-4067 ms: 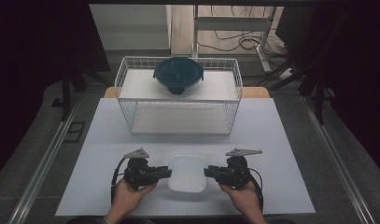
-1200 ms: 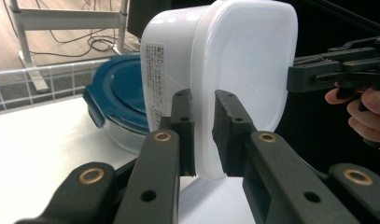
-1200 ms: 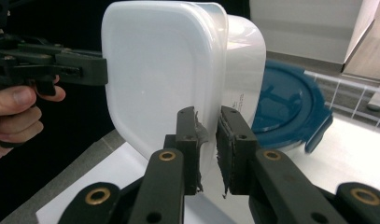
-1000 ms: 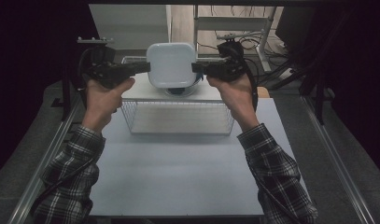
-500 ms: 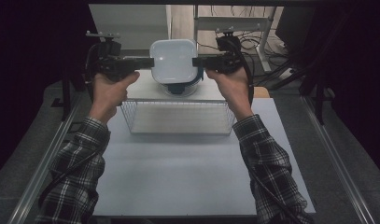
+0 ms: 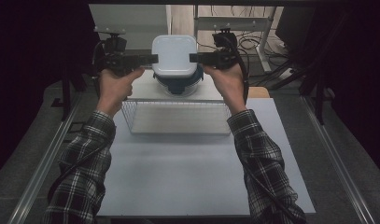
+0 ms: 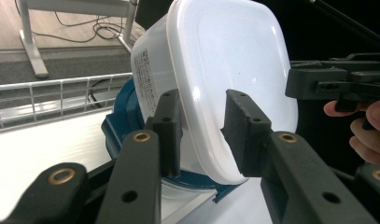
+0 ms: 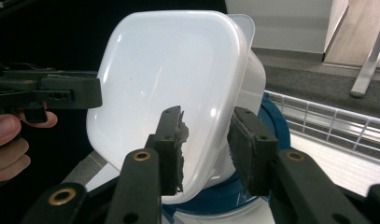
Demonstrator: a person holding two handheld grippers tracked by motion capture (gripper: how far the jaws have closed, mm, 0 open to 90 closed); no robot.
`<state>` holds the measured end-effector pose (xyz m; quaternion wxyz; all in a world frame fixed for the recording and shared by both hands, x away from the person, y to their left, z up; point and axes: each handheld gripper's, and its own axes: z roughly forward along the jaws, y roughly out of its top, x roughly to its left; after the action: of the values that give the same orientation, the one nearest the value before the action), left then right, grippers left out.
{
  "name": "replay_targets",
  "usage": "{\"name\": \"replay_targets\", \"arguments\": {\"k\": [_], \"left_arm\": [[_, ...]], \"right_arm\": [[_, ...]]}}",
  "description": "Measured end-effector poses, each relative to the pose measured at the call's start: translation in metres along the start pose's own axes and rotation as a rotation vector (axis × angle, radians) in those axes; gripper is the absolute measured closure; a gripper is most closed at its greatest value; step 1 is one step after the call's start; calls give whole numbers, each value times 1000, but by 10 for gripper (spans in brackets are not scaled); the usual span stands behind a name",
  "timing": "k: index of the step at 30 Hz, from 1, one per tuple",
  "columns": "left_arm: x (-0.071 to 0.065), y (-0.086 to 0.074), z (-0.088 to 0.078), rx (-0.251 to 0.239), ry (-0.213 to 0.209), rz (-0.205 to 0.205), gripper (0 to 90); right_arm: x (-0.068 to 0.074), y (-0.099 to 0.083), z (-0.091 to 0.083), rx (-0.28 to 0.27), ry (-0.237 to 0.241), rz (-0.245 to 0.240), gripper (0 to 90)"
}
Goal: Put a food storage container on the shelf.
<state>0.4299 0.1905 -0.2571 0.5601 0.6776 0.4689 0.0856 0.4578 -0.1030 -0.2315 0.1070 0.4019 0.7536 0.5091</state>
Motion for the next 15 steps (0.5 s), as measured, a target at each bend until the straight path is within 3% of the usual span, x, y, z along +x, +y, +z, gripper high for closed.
{"name": "replay_targets", "arguments": {"k": [7, 10, 15], "left_arm": [[2, 4, 10, 7, 34, 11, 584], [1, 6, 13, 2, 52, 19, 565], [1, 10, 21, 0, 76, 15, 509]], "right_arm": [[-1, 1, 7, -11, -24, -5, 536], [-2, 1, 9, -26, -69, -27, 495], [-5, 2, 13, -44, -90, -27, 501]]}}
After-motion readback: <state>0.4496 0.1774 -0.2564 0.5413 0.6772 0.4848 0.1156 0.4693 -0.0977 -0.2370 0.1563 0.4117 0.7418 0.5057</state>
